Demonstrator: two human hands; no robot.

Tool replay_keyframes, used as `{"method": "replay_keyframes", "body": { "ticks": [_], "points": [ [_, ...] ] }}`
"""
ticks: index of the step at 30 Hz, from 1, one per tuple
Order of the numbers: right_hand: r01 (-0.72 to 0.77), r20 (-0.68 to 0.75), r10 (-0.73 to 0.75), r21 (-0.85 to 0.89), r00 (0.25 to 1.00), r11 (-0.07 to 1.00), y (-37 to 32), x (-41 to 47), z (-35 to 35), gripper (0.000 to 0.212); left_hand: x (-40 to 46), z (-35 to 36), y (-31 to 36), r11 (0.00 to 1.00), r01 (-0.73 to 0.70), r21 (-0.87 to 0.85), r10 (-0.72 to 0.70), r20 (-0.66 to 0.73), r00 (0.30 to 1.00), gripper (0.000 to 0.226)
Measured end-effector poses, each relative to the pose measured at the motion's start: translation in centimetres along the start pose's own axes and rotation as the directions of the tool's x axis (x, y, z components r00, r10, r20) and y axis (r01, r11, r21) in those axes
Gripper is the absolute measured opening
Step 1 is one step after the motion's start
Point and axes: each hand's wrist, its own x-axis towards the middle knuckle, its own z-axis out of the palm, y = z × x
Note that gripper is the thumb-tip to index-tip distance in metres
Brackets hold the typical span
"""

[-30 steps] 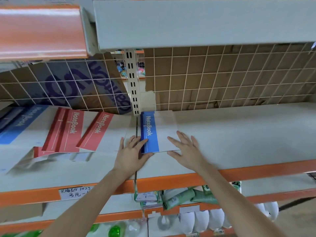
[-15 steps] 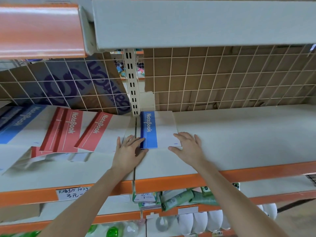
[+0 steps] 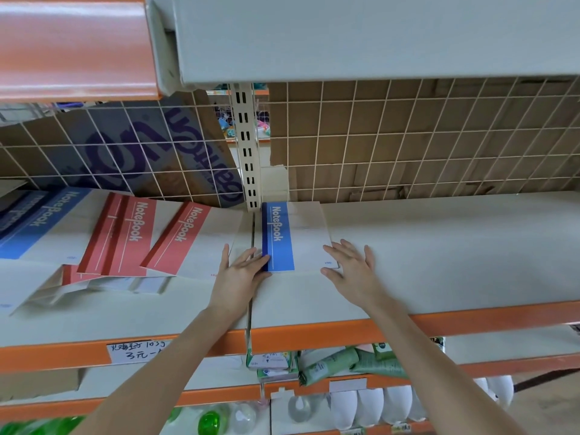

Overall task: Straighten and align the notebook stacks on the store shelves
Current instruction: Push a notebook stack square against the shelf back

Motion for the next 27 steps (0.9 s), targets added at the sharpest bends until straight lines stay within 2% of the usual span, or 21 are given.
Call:
{"method": "replay_keyframes", "body": {
  "ticks": [6, 15, 21, 27],
  "points": [
    [0.019, -0.027, -0.018, 0.031, 0.999, 0.999, 0.29, 0.17, -0.30, 0.050, 0.00, -0.10, 0.07, 0.999, 0.007, -0.034, -0.008, -0.023, 1.000, 0.042],
    [-0.014, -0.073, 0.011, -0.043, 0.997, 0.999, -0.38, 0.43, 0.30, 0.052, -0.20, 0.02, 0.15, 0.987, 0.065, -0.149, -0.080, -0.096, 0.992, 0.035],
    [-0.005, -0.059, 0.001, -0.057, 0.998, 0.998, -0.68, 0.42, 0.36, 0.054, -0.23, 0.14, 0.09, 0.976, 0.071, -0.204, -0.085, -0.061, 0.995, 0.039],
    [0.013, -0.065, -0.012, 0.017, 0.998, 1.000, -0.44, 0.33, 0.14, 0.051, -0.23, 0.19, -0.14, 0.964, 0.069, -0.257, -0.081, -0.036, 0.996, 0.039]
  ]
}}
